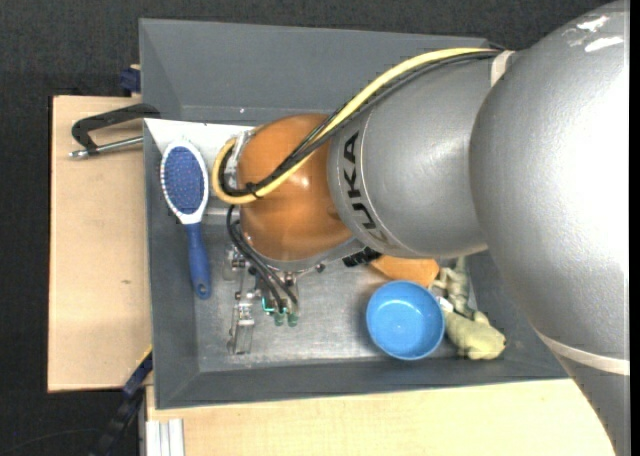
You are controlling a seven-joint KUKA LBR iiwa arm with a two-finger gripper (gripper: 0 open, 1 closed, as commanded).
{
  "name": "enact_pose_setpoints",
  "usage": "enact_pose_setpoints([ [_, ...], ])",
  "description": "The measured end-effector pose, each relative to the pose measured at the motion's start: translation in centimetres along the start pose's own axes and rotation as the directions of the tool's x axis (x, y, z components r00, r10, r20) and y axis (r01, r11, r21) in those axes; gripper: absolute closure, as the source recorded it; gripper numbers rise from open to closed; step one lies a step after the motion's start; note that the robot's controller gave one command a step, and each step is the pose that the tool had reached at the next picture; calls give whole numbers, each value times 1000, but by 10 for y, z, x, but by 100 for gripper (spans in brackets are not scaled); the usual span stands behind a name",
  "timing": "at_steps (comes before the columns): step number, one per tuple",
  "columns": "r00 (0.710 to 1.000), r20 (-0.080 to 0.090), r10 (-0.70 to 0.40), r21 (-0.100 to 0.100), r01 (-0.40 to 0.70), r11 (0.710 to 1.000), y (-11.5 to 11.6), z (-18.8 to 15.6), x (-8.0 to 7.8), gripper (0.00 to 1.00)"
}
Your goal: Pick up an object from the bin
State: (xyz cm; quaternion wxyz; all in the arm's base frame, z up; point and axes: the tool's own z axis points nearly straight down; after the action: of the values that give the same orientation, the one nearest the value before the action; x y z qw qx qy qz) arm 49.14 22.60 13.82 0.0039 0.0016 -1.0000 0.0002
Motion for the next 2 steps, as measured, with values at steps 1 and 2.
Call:
enact_pose_setpoints([
  [1,999,17,44,-4,-44,999,-26,-16,-48,0],
  [2,1000,8,-13,2,13,1000,-180,43,-89,0],
])
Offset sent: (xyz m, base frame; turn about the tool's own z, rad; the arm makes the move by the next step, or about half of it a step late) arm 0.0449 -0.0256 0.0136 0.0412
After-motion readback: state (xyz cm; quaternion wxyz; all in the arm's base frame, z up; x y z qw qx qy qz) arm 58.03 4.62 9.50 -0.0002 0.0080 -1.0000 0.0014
